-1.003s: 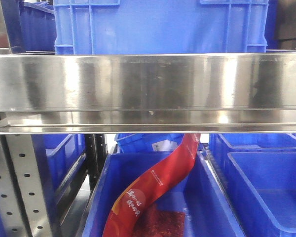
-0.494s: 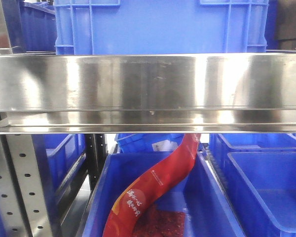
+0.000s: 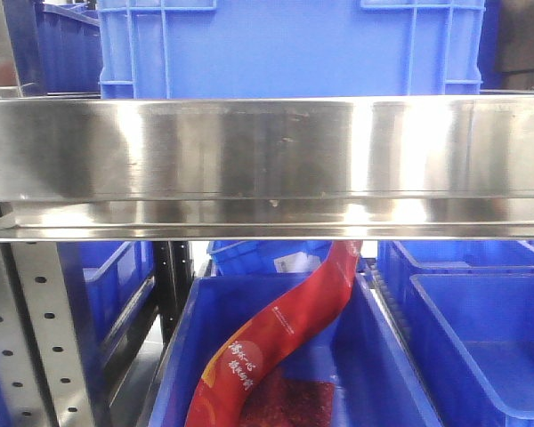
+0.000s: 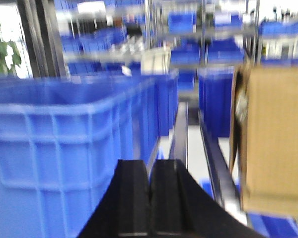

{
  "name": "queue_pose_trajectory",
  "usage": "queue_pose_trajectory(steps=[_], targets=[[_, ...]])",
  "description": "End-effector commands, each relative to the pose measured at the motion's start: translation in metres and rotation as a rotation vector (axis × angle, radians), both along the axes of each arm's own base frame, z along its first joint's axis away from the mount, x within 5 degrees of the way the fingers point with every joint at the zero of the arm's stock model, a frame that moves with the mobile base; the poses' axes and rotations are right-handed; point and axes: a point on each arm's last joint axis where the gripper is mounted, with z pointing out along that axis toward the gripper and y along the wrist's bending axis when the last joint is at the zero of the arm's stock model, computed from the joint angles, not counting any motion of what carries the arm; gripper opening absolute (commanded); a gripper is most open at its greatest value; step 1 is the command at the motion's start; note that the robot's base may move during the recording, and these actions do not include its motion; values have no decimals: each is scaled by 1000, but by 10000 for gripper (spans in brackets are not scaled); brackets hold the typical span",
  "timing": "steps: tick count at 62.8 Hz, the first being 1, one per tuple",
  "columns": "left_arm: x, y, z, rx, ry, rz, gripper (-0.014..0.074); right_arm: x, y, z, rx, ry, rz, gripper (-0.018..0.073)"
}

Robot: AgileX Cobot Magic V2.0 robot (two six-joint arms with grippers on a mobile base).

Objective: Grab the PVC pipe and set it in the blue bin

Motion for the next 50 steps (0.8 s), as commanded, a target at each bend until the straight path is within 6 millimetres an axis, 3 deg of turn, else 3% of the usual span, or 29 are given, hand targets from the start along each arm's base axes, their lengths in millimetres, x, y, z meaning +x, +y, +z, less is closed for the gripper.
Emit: queue_pose_trajectory(steps=[1, 12, 50], targets=[[-2, 1, 3, -11, -31, 7, -111, -10, -2, 6, 0, -50, -4, -169], [-2, 1, 3, -11, -31, 7, -111, -19, -4, 11, 7, -92, -4, -169], [-2, 1, 3, -11, -31, 7, -111, -19, -4, 10, 6, -82, -4, -169]])
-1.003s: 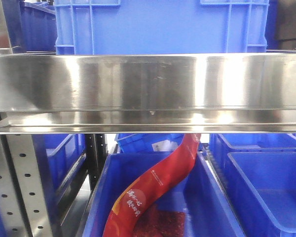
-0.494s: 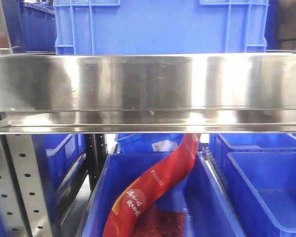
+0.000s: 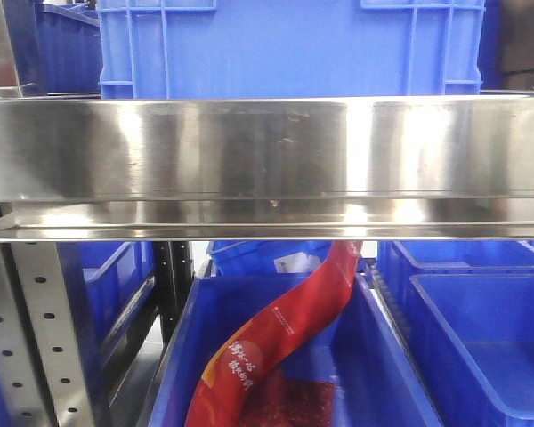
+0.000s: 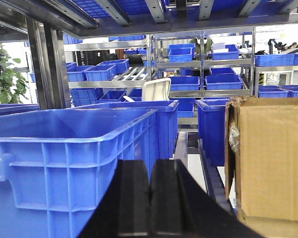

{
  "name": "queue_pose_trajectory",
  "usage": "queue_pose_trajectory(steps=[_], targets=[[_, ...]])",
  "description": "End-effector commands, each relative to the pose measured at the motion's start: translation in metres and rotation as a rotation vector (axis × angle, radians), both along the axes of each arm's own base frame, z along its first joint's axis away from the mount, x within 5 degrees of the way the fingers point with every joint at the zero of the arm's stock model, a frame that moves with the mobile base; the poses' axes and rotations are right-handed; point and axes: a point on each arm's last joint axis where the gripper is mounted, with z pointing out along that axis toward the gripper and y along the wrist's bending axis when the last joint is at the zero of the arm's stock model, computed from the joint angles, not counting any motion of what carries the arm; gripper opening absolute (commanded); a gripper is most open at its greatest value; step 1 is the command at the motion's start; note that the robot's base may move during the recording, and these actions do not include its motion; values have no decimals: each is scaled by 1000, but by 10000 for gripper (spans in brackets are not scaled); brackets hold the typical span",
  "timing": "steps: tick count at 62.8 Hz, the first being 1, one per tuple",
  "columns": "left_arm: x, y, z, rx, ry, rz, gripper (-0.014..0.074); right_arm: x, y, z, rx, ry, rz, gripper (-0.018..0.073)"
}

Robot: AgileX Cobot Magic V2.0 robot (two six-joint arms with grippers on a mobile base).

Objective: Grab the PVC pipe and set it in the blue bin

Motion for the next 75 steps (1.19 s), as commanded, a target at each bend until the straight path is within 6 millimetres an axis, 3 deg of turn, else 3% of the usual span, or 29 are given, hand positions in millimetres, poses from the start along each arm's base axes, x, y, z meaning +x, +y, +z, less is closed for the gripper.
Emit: queue_pose_trajectory(steps=[1, 12, 22, 28, 47, 75], targets=[[-2, 1, 3, -9, -28, 6, -111, -1, -1, 0, -8, 1, -4, -169], [-2, 1, 3, -9, -28, 6, -111, -14, -3, -12, -8, -14, -5, -169], [-2, 1, 3, -9, -28, 6, -111, -36, -7, -42, -21, -34, -13, -169], [-2, 1, 3, -9, -28, 6, -111, -47, -10, -65, -73, 38, -45, -169], [-2, 1, 3, -9, -28, 6, -111, -60, -17, -107, -52, 13, -144, -169], [-1, 1, 3, -9, -29, 6, -111, -60, -18, -105, -44, 0, -146, -169]])
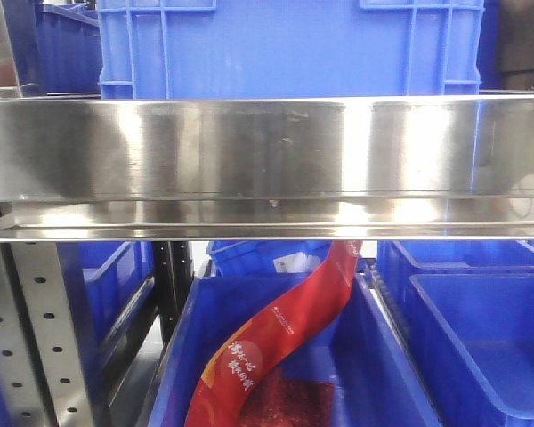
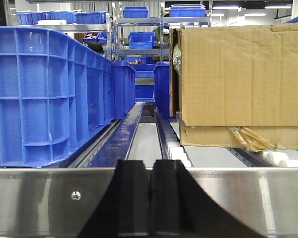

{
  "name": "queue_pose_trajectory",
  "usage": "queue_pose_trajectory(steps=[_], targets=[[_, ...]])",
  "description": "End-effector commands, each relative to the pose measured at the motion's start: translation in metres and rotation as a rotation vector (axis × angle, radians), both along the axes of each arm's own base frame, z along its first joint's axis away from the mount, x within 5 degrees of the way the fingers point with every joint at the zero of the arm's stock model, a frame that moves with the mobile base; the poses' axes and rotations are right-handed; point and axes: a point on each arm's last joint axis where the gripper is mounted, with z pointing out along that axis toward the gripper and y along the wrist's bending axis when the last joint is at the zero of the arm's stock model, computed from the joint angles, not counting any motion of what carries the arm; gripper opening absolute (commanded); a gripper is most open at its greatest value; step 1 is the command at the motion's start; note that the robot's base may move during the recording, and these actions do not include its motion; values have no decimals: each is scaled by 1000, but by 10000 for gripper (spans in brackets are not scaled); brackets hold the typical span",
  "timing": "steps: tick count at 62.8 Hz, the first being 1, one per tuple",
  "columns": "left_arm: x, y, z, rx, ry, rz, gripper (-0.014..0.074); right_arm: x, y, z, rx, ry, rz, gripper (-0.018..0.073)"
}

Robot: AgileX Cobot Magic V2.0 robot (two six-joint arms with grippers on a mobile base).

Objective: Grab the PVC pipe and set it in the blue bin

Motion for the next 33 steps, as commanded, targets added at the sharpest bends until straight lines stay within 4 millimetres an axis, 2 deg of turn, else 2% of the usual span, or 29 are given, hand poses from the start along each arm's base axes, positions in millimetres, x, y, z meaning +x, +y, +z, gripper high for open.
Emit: queue_pose_trajectory(steps=[1, 15, 33], targets=[[-1, 1, 3, -9, -29, 6, -111, -1, -1, 2, -2, -26, -8, -169], [-1, 1, 3, -9, -29, 6, -111, 0, 0, -4, -4, 33, 2, -169], [-1, 1, 3, -9, -29, 6, -111, 0, 0, -1, -3, 3, 0, -169]])
